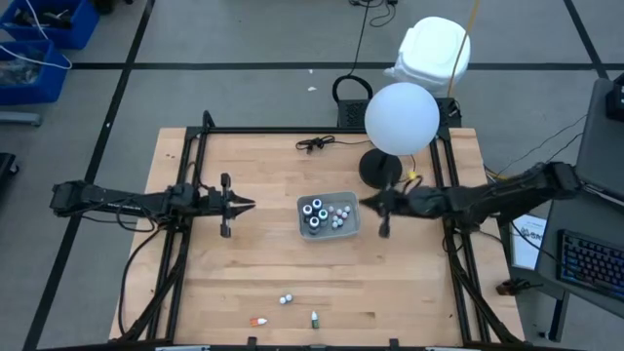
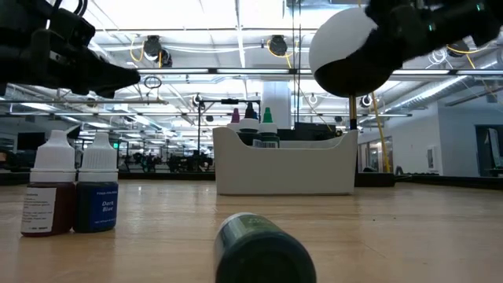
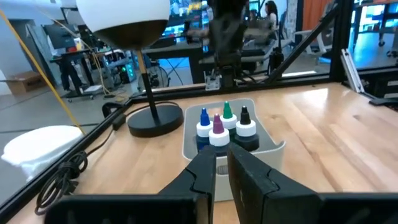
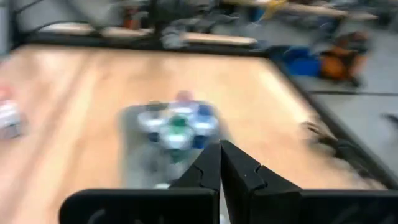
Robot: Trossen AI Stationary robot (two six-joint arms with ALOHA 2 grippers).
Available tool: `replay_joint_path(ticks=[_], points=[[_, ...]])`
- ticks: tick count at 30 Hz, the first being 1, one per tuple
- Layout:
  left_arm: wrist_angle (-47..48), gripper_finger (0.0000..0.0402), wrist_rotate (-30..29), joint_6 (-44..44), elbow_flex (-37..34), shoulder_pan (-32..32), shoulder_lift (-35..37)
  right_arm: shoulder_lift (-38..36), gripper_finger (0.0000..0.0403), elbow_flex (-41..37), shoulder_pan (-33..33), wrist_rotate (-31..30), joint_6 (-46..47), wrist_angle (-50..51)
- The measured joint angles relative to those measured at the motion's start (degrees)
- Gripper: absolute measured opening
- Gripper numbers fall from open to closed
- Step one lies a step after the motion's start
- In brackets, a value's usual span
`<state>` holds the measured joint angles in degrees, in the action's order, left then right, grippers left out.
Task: Pick & Place food coloring
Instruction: Put the small blue food coloring bottle into the gray bin
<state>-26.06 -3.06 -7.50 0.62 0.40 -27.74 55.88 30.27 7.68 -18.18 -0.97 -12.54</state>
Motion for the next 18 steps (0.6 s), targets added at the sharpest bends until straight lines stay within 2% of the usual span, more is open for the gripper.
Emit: replay_joint_path(ticks=[5,10,15,18], points=[[1.62,0.0049,-0.03,-1.16,0.0,0.01,-0.01,13.14,0.0,13.5,7.37,0.33,-1.08,4.29],[2.8,0.0049,-0.03,-4.26,0.0,0.0,-0.01,26.53,0.0,26.57,12.47,0.14,-0.66,3.21],[3.23,0.0049,-0.03,-0.99,0.02,-0.06,-0.01,39.99,0.0002,40.27,15.62,0.43,2.93,4.58],[3.25,0.0049,0.02,0.79,0.02,-0.04,-0.01,47.91,0.0019,49.14,17.29,0.46,3.1,6.71]])
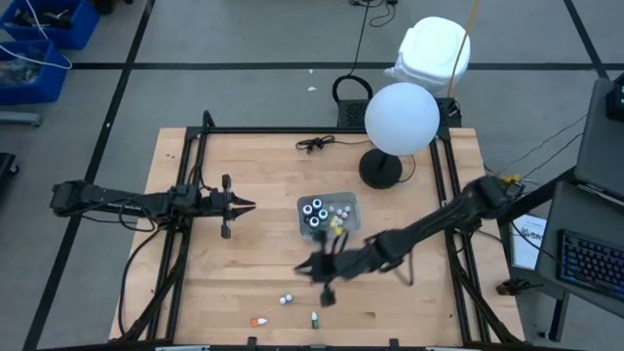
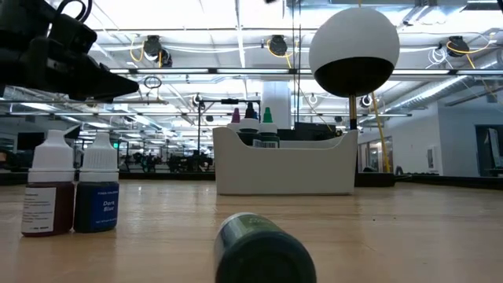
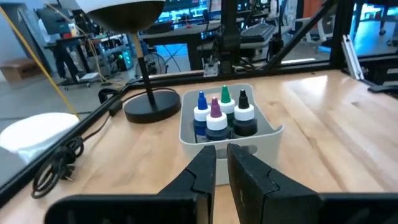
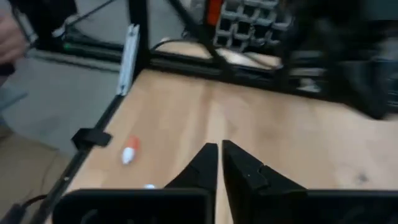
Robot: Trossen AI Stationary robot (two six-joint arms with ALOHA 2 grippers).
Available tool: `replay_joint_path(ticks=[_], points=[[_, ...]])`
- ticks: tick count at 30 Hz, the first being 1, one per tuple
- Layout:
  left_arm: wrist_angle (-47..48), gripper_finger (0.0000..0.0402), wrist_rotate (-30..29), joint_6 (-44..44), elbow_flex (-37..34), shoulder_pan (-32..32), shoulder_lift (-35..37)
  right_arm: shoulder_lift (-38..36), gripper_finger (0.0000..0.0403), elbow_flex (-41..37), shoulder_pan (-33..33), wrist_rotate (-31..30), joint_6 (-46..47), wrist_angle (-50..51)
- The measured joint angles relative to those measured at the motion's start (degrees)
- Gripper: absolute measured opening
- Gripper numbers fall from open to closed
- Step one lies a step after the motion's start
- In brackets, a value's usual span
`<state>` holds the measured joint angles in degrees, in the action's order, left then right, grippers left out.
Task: Pick & Place food coloring
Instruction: Put the small blue food coloring bottle into the gray bin
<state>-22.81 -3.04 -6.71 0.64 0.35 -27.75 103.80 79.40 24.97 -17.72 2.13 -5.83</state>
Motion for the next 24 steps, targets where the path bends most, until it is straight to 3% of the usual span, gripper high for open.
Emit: replay_joint_path(ticks=[6,13,24], points=[[0.23,0.0049,0.02,1.27,0.0,-0.01,0.0,10.67,0.0091,8.78,1.51,-0.04,-0.99,-0.21],[0.31,0.0049,0.02,1.04,0.0,-0.02,0.0,16.77,0.017,9.15,0.81,1.56,2.37,-4.95],[0.35,0.0049,0.06,1.04,0.0,-0.02,0.0,21.07,0.018,9.15,1.4,4.44,7.7,-5.99]])
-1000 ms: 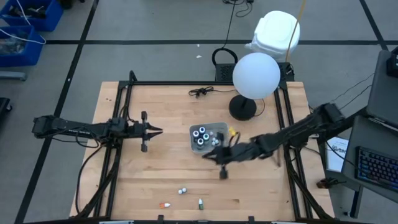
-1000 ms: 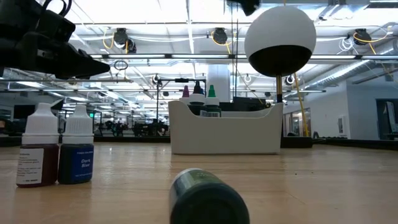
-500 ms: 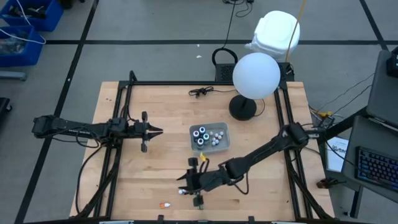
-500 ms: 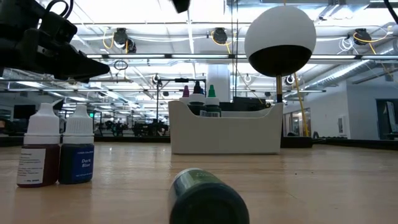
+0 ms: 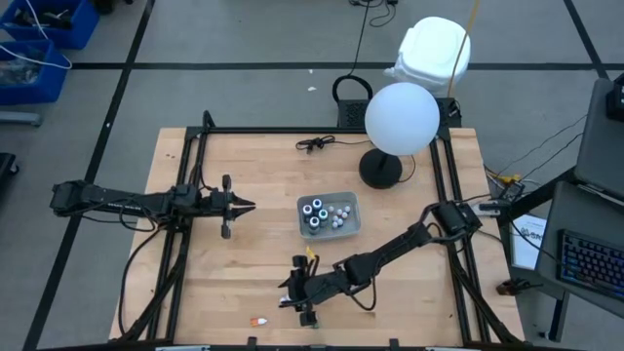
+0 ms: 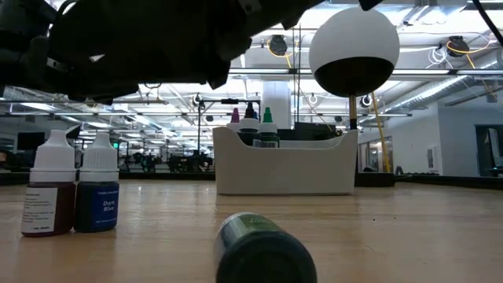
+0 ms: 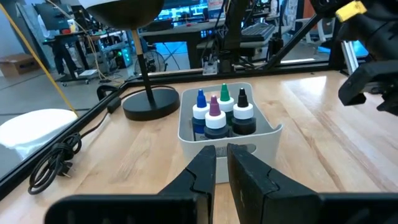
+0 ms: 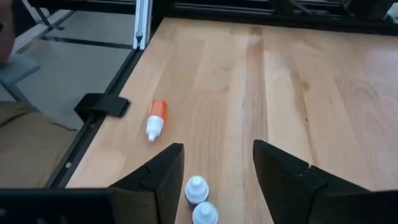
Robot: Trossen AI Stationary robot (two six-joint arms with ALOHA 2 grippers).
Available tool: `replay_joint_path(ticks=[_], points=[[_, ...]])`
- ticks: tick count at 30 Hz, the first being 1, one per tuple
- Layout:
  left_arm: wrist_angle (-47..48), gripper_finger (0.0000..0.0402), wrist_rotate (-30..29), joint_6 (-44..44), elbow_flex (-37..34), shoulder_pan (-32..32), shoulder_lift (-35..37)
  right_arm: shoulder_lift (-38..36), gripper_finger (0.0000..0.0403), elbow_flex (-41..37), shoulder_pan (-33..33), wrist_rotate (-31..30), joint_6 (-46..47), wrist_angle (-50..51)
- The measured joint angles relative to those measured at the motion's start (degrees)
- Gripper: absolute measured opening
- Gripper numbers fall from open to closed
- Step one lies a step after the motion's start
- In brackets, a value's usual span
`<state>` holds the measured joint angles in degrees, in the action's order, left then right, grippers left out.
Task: Pick & Place food coloring
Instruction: Put the small blue food coloring bottle into the gray bin
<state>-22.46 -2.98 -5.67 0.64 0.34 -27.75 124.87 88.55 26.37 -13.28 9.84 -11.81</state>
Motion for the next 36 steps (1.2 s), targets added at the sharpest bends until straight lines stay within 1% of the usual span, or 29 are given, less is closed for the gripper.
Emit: replay_joint_path(ticks=[11,19,31,36], points=[[-0.13,0.0049,0.02,-0.02,0.0,0.0,0.0,0.01,0.0176,-0.02,0.74,-0.11,0.16,4.52],[-0.11,0.0049,0.13,0.39,0.0,0.0,0.0,2.56,0.0175,-0.07,1.09,-0.03,-0.03,3.59],[-0.11,0.0049,0.17,0.39,0.0,0.0,0.0,2.88,0.0169,-0.07,1.42,-0.16,0.64,2.38],[-0.13,0.0049,0.15,0.39,0.0,0.0,0.0,5.37,0.0169,-0.04,1.49,-1.45,0.8,-2.41]])
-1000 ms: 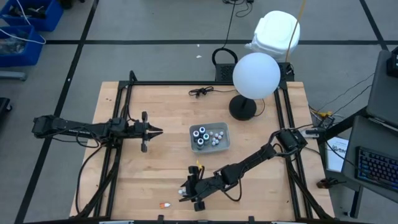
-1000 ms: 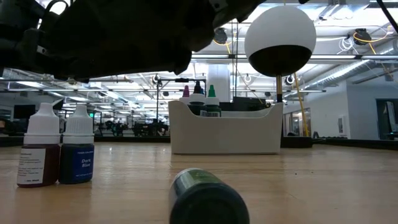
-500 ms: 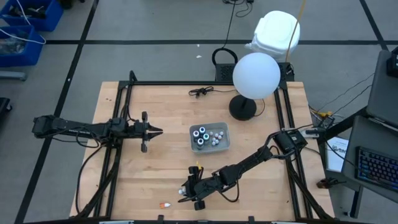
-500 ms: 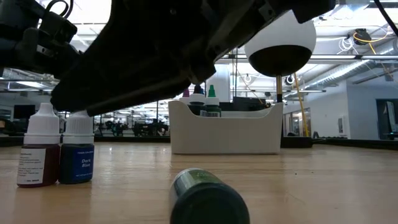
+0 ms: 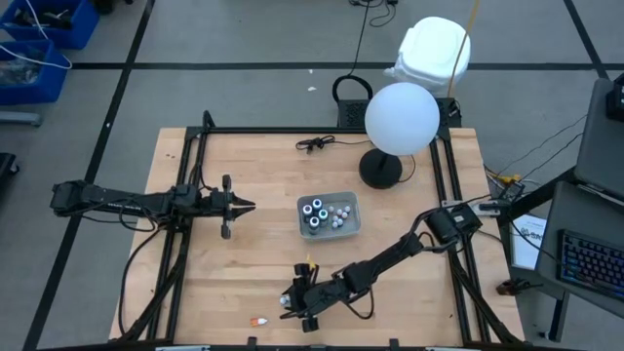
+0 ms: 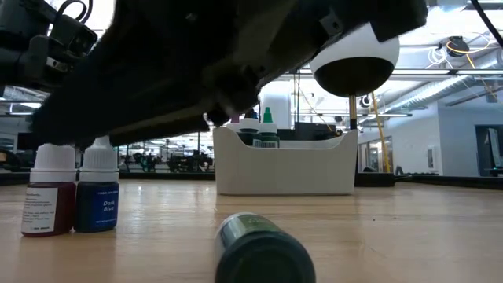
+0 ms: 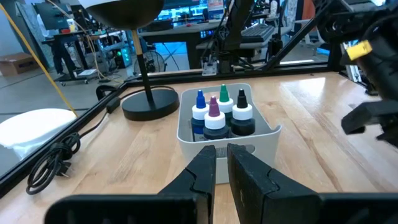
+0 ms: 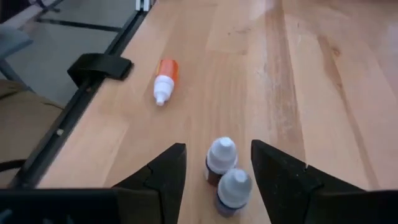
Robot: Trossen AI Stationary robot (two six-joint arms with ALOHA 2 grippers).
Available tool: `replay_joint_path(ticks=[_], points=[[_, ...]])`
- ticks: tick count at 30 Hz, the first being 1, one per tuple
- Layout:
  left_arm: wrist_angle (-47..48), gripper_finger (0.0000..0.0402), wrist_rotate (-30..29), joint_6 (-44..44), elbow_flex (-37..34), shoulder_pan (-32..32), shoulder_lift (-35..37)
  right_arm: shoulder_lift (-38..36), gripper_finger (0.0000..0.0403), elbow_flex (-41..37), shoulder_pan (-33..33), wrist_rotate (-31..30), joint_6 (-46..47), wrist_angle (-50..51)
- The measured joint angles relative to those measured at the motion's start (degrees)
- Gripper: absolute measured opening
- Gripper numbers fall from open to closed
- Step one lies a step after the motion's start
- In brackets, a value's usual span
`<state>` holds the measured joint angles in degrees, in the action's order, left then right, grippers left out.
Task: Pick & Place food coloring
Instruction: Put the small blue food coloring bottle into the gray bin
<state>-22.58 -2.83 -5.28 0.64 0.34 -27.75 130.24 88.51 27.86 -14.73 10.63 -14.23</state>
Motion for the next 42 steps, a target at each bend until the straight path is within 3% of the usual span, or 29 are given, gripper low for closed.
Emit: replay_joint_path(ticks=[14,26,30,35,42], points=[[0.04,0.0049,0.2,-0.16,0.0,0.0,0.0,0.2,0.0161,-0.02,0.13,-0.1,0.68,2.88],[0.04,0.0049,0.21,-0.2,0.0,0.0,0.01,0.21,0.0048,0.0,0.11,-0.16,0.68,2.35],[0.04,0.0049,0.21,-0.2,0.0,0.0,0.01,-0.07,0.0044,0.0,0.11,-0.12,0.67,2.64],[0.08,0.0049,0.2,-0.2,0.0,0.0,0.02,-3.61,0.0046,-0.02,-0.15,-0.25,-0.26,9.08],[0.15,0.0049,0.2,-0.2,0.0,0.0,0.0,-14.54,0.0045,-0.02,-0.11,-5.53,-5.05,19.15]])
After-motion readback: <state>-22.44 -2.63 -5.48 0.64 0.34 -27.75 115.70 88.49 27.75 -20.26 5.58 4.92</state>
